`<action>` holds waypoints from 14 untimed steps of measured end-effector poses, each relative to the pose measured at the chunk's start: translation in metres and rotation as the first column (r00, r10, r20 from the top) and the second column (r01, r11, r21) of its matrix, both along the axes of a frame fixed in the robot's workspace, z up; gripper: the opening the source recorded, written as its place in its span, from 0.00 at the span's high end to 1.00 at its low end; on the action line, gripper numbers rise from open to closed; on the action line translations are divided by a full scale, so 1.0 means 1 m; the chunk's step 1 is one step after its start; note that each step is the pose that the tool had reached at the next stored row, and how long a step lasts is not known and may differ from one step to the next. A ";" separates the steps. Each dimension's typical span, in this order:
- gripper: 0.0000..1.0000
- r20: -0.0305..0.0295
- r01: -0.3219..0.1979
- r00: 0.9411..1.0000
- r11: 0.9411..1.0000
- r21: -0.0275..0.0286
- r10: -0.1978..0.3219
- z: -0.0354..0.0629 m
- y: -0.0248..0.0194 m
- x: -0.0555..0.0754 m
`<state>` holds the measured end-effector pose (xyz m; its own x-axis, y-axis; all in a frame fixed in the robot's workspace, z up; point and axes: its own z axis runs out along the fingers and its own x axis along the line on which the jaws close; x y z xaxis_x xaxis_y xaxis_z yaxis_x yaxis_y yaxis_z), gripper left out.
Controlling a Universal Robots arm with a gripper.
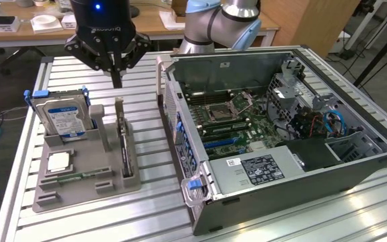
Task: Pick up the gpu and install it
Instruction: 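Reach for the gpu, then pick up the gpu and move the gpu toward the slot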
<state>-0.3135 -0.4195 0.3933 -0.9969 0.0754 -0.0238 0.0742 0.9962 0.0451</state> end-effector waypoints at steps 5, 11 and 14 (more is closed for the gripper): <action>0.89 0.000 0.000 1.000 1.000 0.000 0.000 0.0000 -0.0005 0.000; 0.89 0.000 0.000 1.000 1.000 0.000 0.000 0.0000 -0.0005 0.000; 0.89 0.000 0.000 1.000 1.000 0.000 0.000 0.0000 -0.0005 0.000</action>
